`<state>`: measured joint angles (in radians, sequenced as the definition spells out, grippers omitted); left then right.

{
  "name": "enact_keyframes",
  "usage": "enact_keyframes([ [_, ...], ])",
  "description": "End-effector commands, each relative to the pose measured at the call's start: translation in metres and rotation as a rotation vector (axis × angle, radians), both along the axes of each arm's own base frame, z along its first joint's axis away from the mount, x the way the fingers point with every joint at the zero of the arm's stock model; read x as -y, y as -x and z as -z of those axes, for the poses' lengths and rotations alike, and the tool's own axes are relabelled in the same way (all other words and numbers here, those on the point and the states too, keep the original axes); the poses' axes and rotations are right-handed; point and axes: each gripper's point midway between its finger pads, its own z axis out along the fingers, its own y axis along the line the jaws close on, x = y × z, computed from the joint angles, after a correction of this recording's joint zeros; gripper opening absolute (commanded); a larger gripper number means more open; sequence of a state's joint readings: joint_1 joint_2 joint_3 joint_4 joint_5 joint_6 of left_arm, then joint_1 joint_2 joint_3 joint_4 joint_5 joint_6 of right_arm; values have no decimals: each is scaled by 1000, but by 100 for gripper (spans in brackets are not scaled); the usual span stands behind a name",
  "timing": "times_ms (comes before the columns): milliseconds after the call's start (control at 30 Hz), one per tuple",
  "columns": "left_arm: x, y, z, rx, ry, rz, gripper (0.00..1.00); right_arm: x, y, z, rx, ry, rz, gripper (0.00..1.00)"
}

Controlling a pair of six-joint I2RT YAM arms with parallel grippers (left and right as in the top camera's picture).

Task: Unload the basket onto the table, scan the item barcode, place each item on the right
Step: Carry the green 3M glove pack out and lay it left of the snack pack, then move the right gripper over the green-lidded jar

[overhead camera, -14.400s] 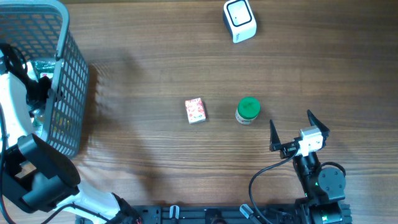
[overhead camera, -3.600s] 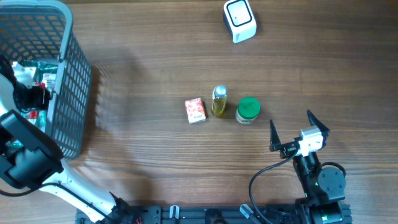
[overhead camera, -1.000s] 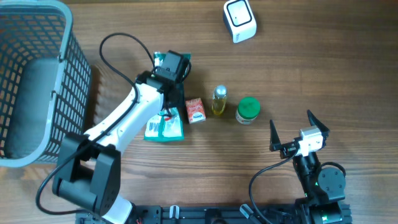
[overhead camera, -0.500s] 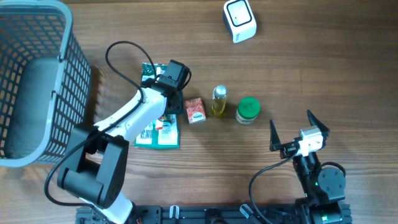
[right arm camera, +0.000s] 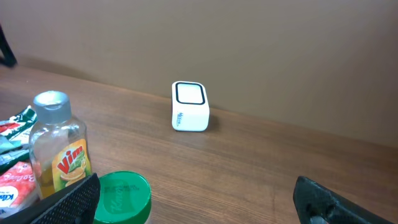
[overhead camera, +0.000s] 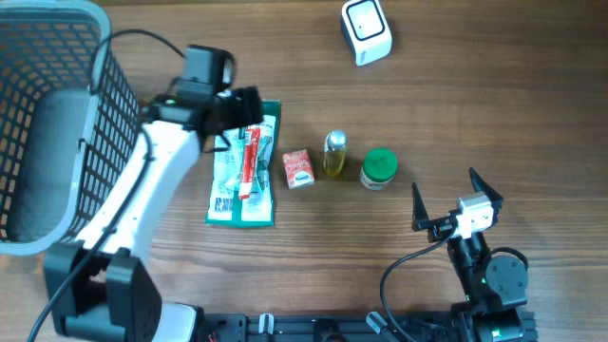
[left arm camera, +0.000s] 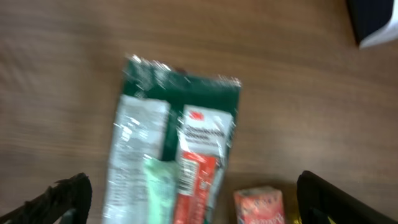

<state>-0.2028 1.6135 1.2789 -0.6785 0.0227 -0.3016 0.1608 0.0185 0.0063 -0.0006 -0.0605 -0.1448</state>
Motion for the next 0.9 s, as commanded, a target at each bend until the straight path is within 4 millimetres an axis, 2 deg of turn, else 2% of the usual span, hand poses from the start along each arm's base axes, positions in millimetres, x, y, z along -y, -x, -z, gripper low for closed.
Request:
enact_keyframes([
  [0, -29, -2, -7, 20, -61, 77, 95, -1, 0, -1, 7, 11, -11, 100],
  [100, -54, 1, -3, -7, -94, 65, 95, -1, 0, -1, 7, 11, -11, 100],
  [133, -62, 0, -3, -6, -98, 52, 99, -1, 0, -1, 7, 11, -11, 100],
  [267, -78, 0, -3, -8, -98, 12, 100, -1, 0, -1, 7, 11, -11, 100],
  [867, -79, 0, -3, -8, -98, 11, 100, -2, 1, -1, 7, 7, -14, 100],
])
